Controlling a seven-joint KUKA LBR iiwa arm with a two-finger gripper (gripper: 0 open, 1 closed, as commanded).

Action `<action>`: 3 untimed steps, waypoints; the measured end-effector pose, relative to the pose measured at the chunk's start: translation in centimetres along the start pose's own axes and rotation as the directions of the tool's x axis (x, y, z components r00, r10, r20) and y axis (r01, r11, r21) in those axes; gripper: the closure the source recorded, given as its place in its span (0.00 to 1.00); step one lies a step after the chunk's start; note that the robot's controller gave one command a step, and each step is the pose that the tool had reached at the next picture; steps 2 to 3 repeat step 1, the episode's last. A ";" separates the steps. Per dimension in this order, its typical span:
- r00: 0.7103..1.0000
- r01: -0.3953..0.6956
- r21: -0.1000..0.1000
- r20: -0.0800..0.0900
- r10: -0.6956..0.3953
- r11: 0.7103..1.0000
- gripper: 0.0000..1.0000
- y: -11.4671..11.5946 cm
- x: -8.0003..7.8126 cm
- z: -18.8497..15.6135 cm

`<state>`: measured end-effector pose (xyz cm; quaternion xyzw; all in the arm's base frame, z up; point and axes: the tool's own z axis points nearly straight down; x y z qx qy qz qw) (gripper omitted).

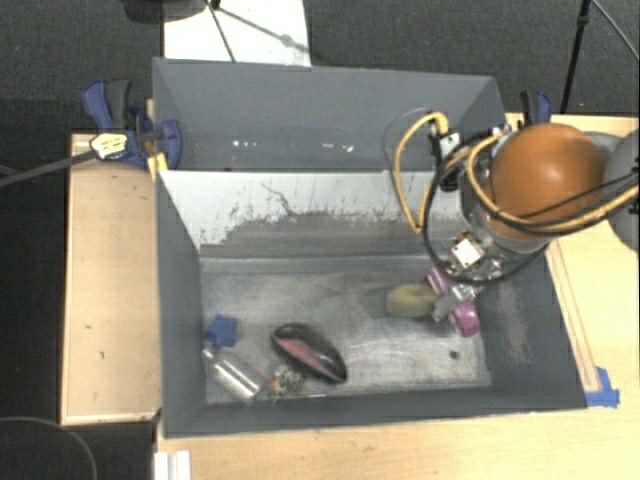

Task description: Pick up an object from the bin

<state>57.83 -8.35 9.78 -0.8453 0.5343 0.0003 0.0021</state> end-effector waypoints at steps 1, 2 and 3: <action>1.000 -0.008 0.003 -0.005 0.008 1.000 1.00 -0.2 0.0 -7.0; 1.000 -0.008 0.003 -0.005 0.008 1.000 1.00 -0.2 0.0 -7.0; 1.000 -0.008 0.003 -0.005 0.008 1.000 1.00 -0.2 0.0 -7.0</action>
Offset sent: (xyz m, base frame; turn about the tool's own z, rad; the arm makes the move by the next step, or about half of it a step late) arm -0.0001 0.0000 0.0659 0.0000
